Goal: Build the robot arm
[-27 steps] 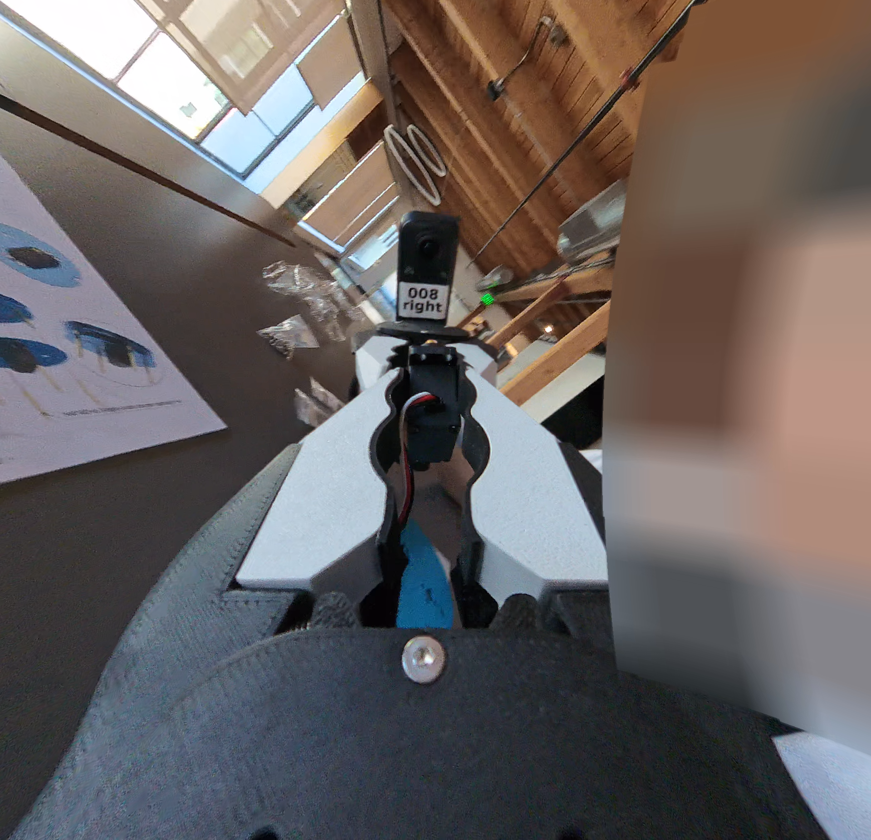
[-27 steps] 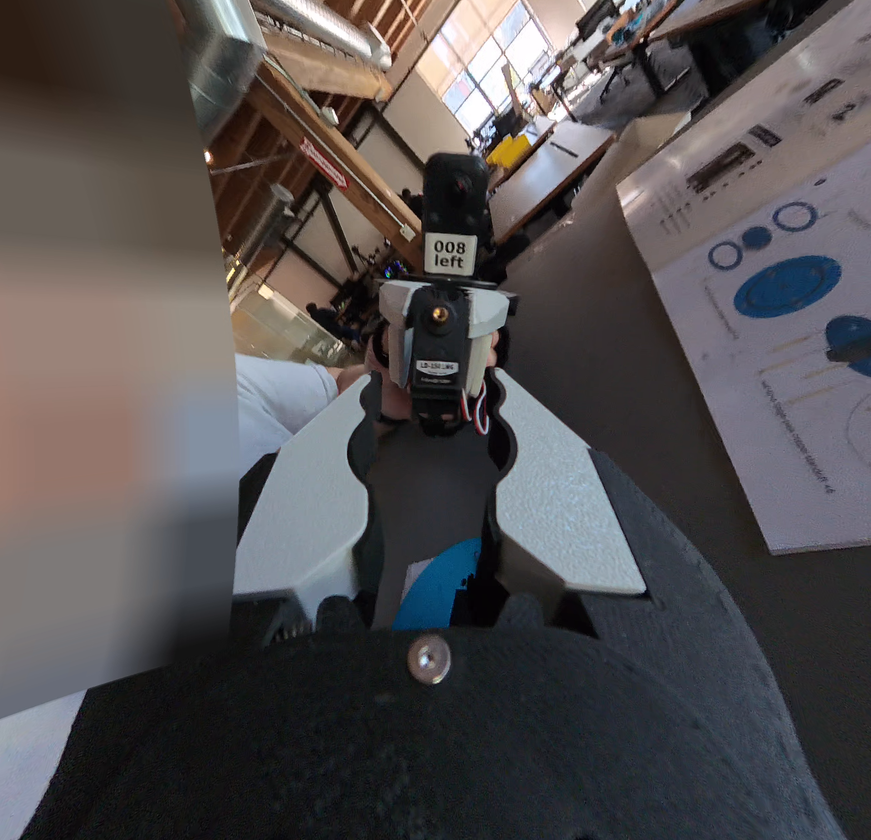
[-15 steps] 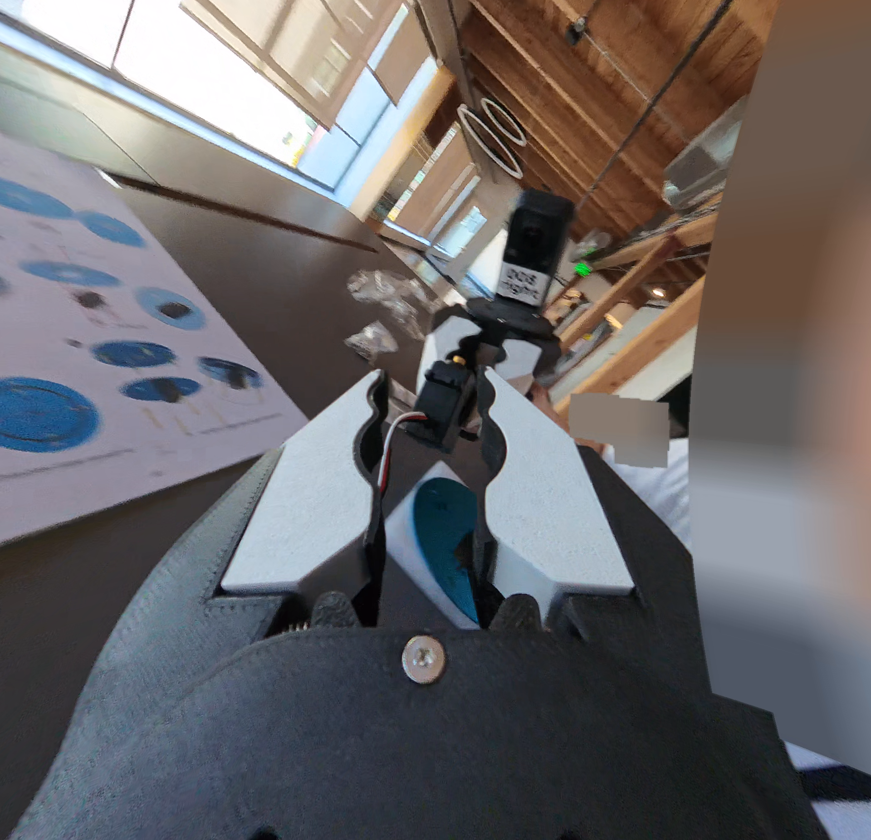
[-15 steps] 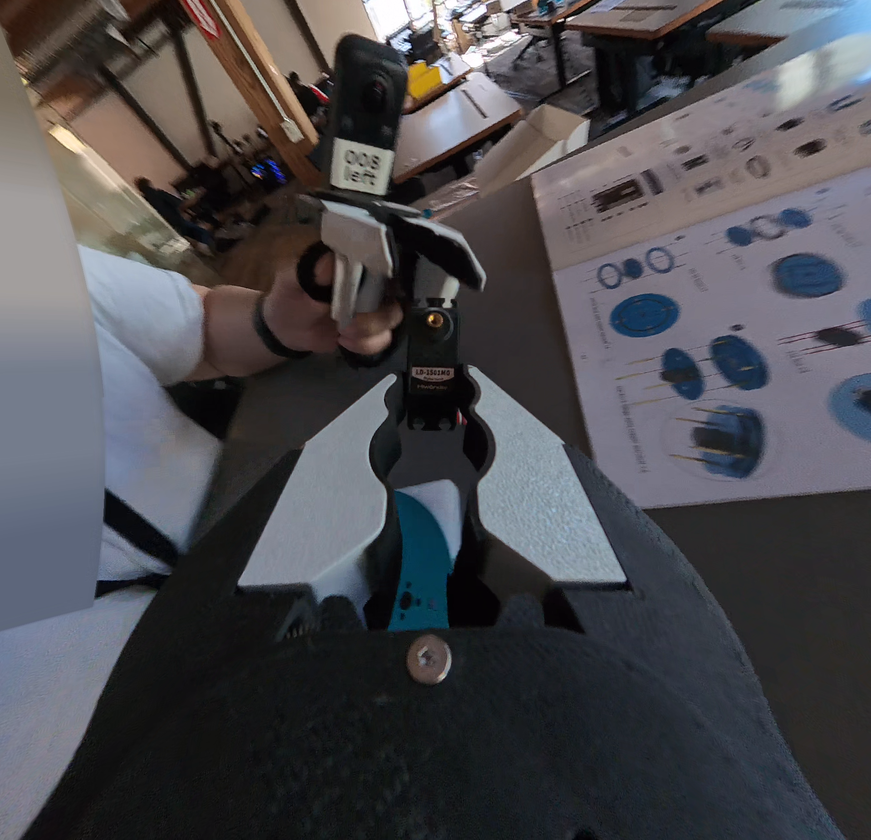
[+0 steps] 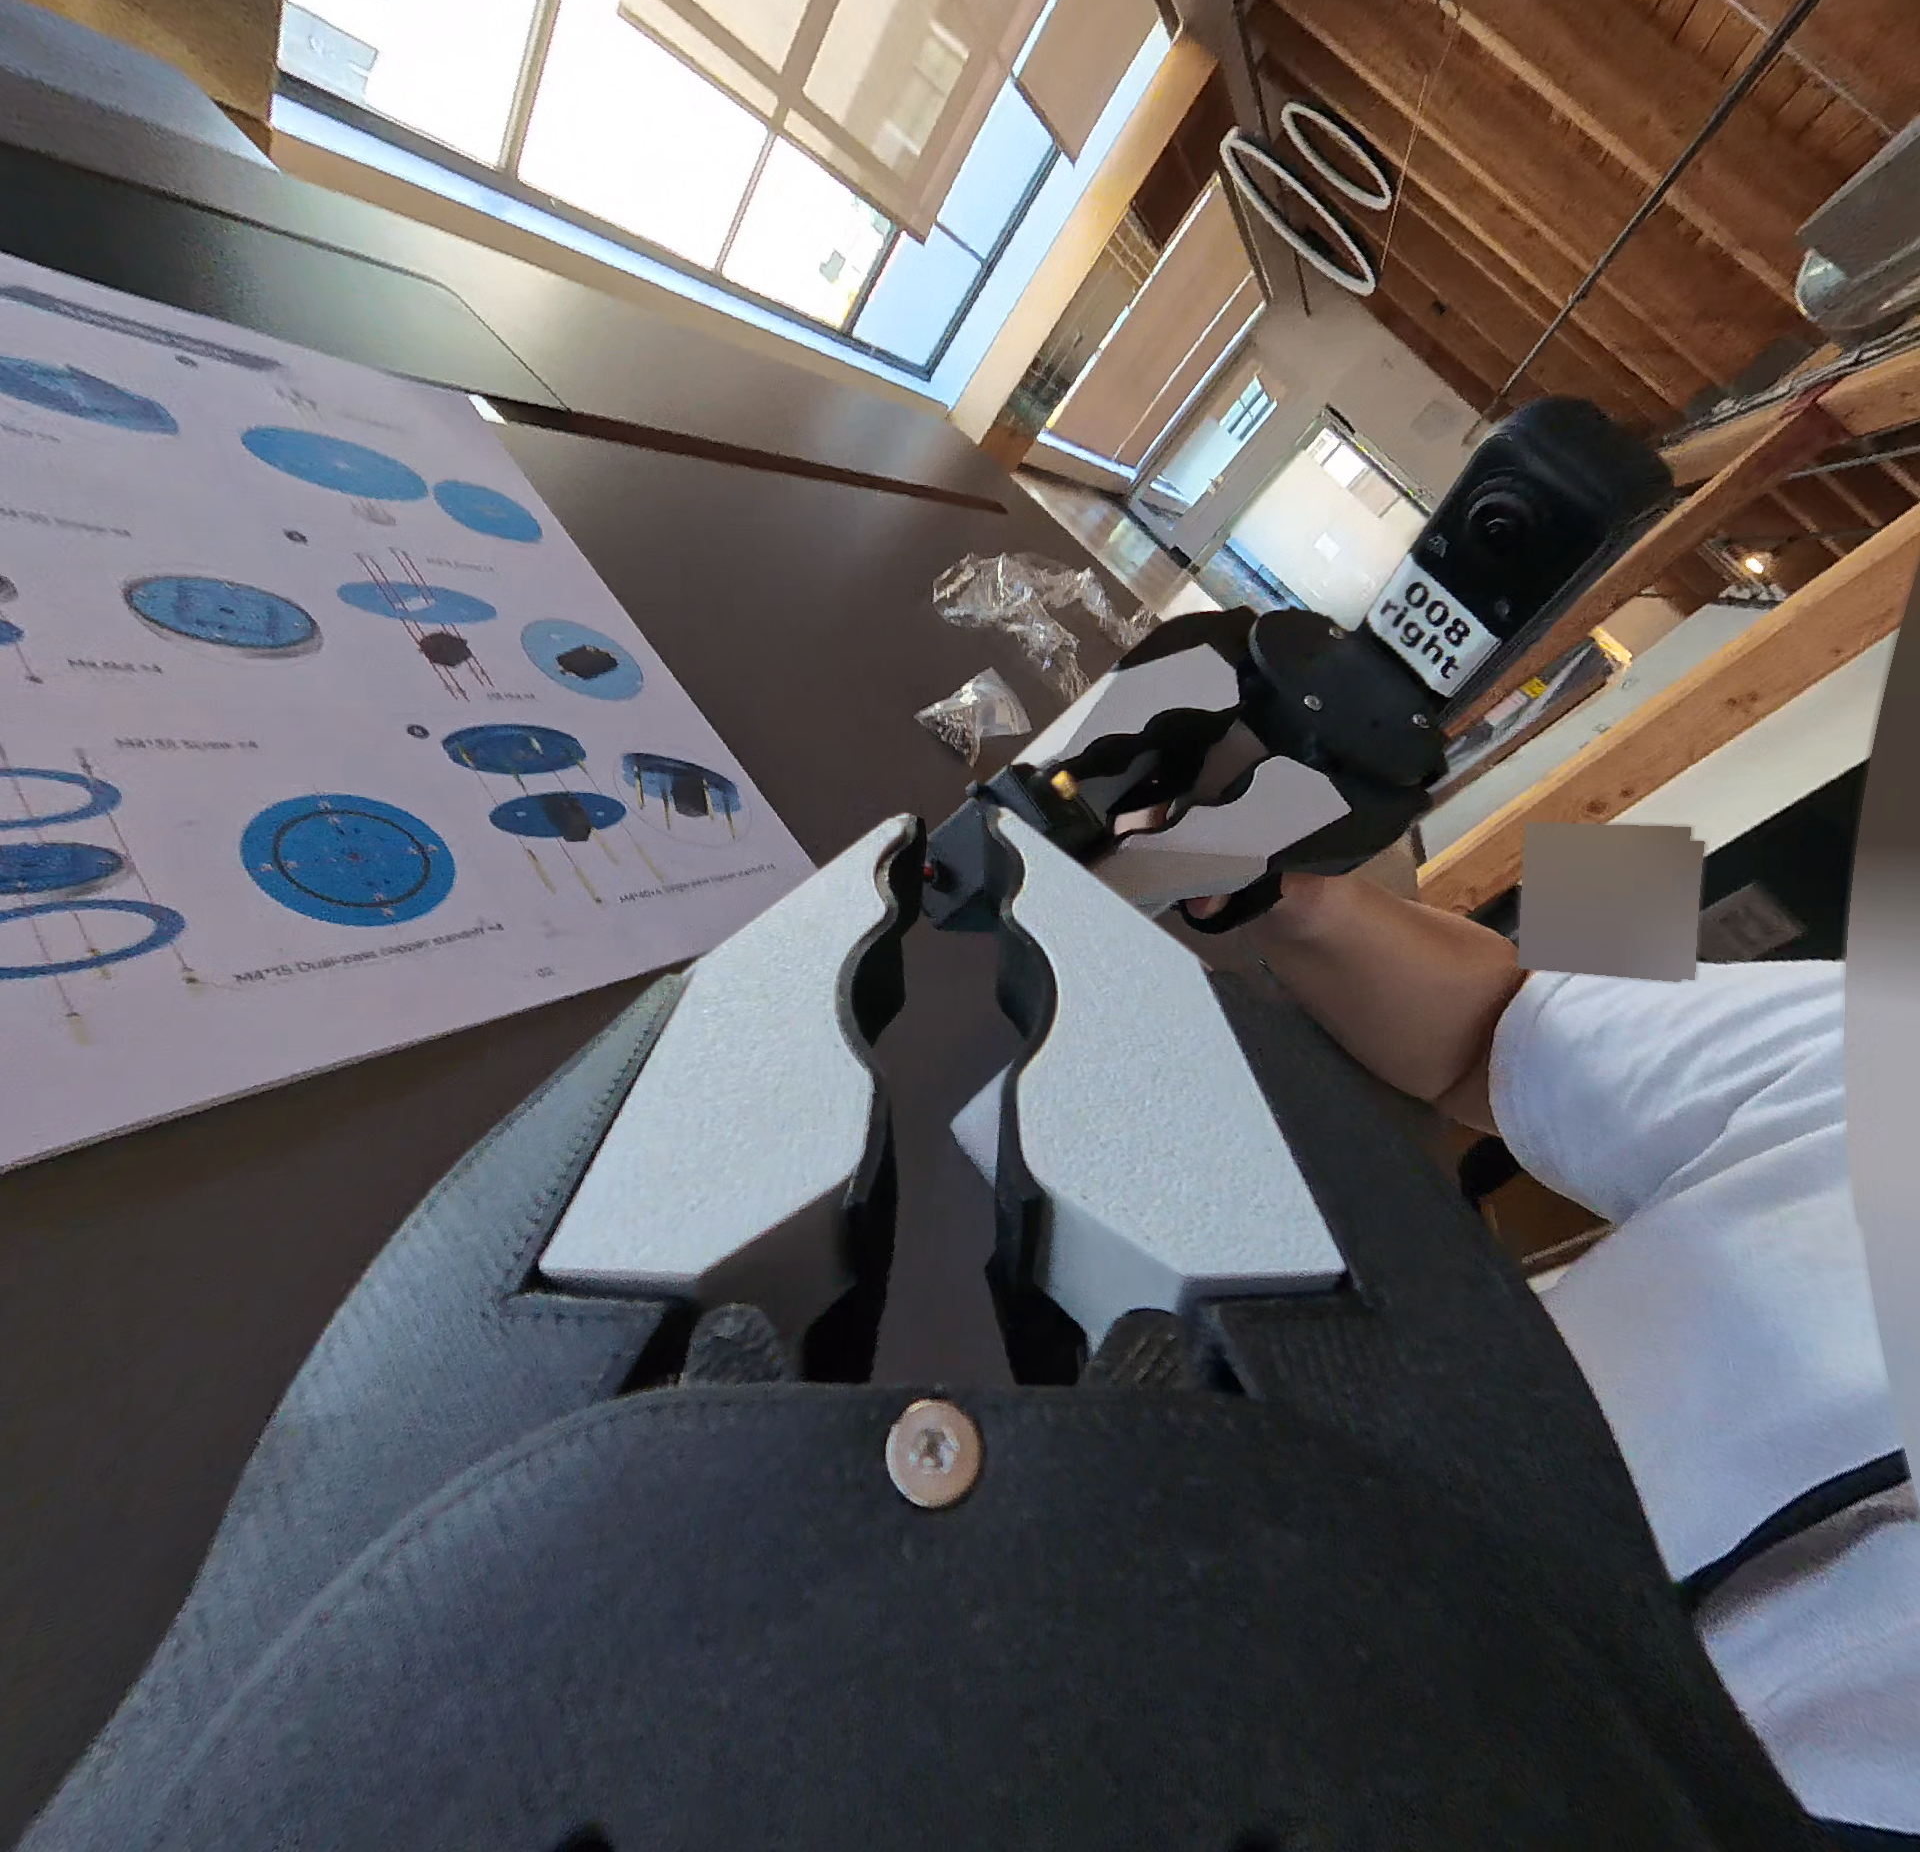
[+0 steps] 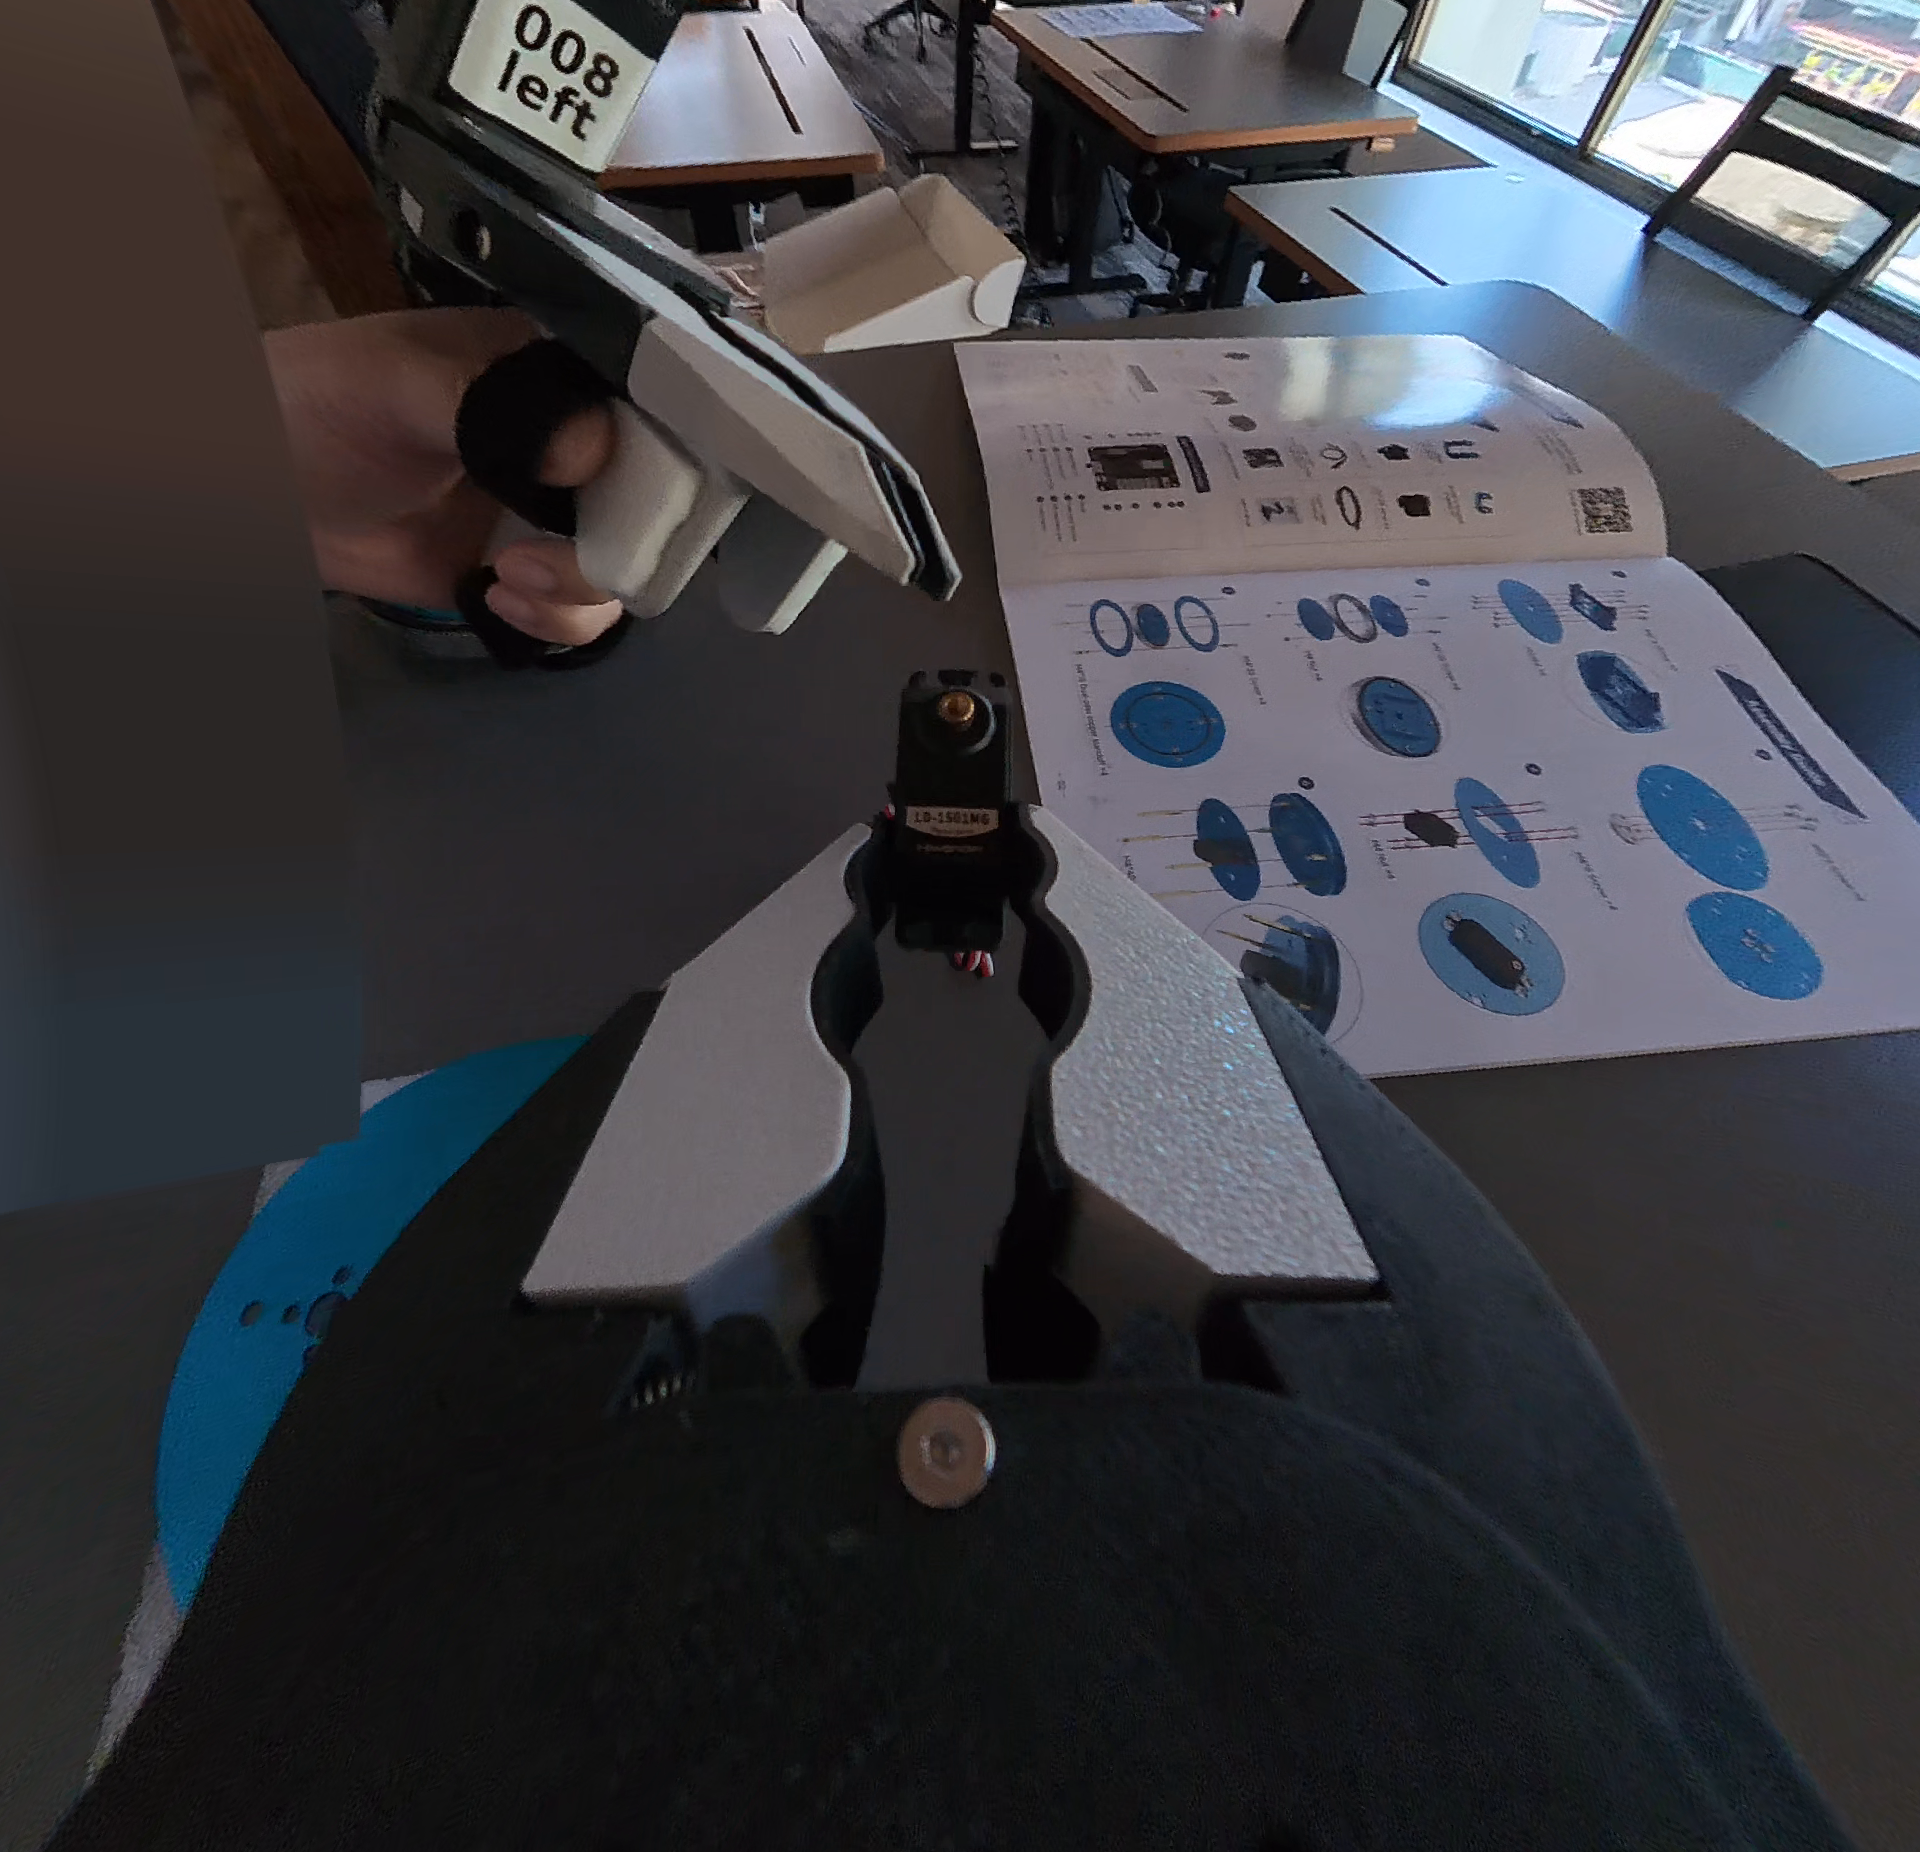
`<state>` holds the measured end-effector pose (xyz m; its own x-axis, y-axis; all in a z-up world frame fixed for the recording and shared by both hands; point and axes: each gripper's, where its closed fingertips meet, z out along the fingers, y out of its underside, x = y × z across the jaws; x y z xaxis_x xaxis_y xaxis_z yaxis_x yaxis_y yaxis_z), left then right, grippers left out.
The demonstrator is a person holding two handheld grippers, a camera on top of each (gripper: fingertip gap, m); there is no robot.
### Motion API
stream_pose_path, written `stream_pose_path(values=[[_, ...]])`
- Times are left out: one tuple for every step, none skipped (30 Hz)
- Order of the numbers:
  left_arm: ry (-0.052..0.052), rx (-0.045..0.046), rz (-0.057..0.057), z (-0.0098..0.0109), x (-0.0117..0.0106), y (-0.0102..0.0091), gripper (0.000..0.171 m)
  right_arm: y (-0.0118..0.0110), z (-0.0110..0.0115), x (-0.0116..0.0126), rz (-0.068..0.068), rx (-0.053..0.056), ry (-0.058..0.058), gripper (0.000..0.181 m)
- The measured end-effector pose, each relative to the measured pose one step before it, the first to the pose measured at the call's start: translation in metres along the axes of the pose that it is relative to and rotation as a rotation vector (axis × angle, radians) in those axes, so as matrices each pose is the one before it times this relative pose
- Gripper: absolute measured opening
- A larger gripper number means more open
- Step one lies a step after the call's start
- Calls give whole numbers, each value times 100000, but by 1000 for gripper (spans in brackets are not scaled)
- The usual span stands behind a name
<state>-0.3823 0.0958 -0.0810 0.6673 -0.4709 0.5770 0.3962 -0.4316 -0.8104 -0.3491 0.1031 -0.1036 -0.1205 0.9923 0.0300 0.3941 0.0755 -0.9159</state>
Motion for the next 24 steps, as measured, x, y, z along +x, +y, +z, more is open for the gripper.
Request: stream_pose_path(values=[[919, -1004, -1563, 167, 90, 286, 10, 72, 122, -20, -873, -864, 1639, 20], [802, -662, -2238, 150, 0, 264, 11, 60, 116, -47, -1051, -582, 1261, 21], [191, -465, -2693, 115, -129, 220, 13, 60, 89, -51, -1396, -542, 1236, 20], [999, 95, -2580, 109, -17, 134, 15, 48, 75, -29, -1378, -410, 1210, 20], [2193, 193, -2415, 99, 158, 92, 15, 49, 72, -87, -1104, -315, 672, 20], [913, -631, -2508, 88, -36, 193, 15, 46, 78, -133, -897, -392, 152, 20], [514, -883, -1902, 100, -89, 222, 14, 21, 68, -123, -558, -185, 48, 20], [740, -1234, -1368, 112, -46, 255, 13, -31, 48, -125, -342, 108, -81, 20], [605, -1471, -1538, 111, -76, 302, 12, -24, 46, -131, -353, 154, -110, 21], [1367, -618, -2034, 100, 57, 178, 11, 58, 65, -99, -621, -418, 115, 21], [2264, -1295, -2267, 88, 190, 268, 6, 84, 70, -104, -1050, -358, 269, 21], [1451, -619, -2598, 9, 71, 107, 3, 179, 80, -23, -1406, -954, 824, 21], [872, -1085, -1523, -32, -33, 123, 3, 50, 22, -42, -1392, -113, 572, 20], [856, -1452, -1314, -53, -20, 109, 2, 37, 40, -92, -674, -288, 86, 20], [698, -1235, -1592, -63, -18, 66, 3, 31, 47, -92, 12, -302, -239, 21], [459, -700, -1718, -48, -24, 48, 2, 47, 43, -70, 726, -137, -464, 20], [468, -468, -1436, -52, -5, 32, 1, 24, 40, -78, 1189, 240, -902, 21], [253, -736, -1104, -43, -33, 64, 1, 70, 58, -101, 1679, 114, -1297, 21], [95, -940, -494, -26, -37, 71, 1, 77, 45, -88, 2141, 134, -1404, 21], [146, -620, 22, -27, -4, 13, 1, 69, 61, -56, 2352, 320, -1357, 21], [142, -364, 34, -19, 10, 3, 1, 57, 43, -52, 2305, 326, -1371, 21], [-24, -385, 95, -20, -1, 12, 1, 42, 43, -65, 1885, 257, -1354, 21], [-121, -523, 48, -16, -36, 28, 1, 66, 43, -28, 1363, -29, -1025, 21], [-12, -272, -18, -8, -33, 24, 1, 55, 34, -30, 990, -31, -802, 21]])
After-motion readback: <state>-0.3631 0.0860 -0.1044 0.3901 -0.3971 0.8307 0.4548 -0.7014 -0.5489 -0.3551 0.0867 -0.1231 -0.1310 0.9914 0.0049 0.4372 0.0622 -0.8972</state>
